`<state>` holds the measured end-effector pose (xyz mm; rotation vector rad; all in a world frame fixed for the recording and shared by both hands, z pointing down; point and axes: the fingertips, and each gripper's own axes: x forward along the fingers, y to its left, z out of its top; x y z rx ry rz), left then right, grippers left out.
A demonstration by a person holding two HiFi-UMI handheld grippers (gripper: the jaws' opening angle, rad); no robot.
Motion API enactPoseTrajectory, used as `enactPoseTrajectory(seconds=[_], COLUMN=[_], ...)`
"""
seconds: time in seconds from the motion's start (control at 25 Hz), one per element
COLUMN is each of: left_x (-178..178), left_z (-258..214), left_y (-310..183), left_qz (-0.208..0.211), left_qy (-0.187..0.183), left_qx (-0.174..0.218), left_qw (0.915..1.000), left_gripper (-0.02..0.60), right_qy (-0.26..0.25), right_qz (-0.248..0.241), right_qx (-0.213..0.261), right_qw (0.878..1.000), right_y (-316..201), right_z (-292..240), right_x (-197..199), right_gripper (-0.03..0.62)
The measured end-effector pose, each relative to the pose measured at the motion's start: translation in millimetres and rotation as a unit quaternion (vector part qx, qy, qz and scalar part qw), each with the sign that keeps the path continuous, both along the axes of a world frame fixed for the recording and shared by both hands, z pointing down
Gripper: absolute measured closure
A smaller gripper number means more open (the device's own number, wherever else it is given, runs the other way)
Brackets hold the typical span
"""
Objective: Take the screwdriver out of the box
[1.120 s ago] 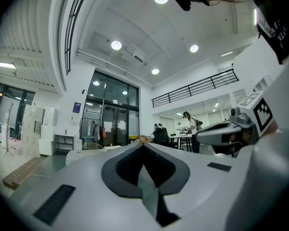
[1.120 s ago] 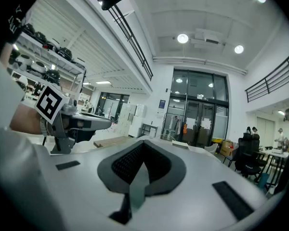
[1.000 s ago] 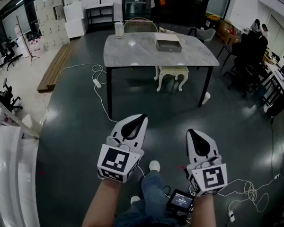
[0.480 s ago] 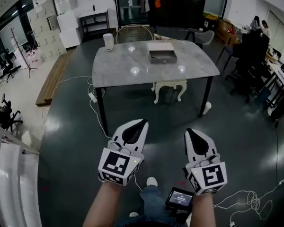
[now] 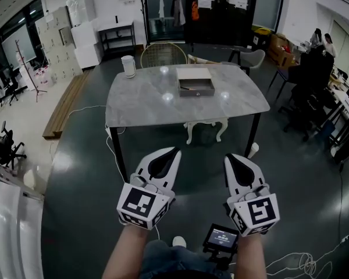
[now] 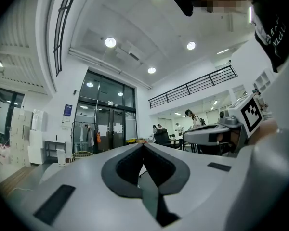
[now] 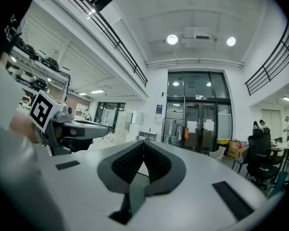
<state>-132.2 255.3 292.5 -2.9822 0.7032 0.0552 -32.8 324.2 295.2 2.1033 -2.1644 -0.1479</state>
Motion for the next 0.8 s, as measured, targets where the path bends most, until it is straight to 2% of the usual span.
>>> enactPoseTrajectory(seconds=[0.48,0.8], left_x=[26,66], left_z=[6,8], left_y=[-40,-119], left_qz=[-0.002,0.002], left_qy=[0.006,0.021], left_qx=[-0.007,-0.020], left_qw=[1.0000,0.9996], left_gripper=[0.569,0.569], right_qy=[0.010,0.022], right_qz=[-0.008,-0.004], right_qx=[-0.005,-0.019], right_qw=[1.000,1.000], right_y=[-36,-102], right_z=[4,10], right_x=[20,54], right_gripper=[0.568,0.568])
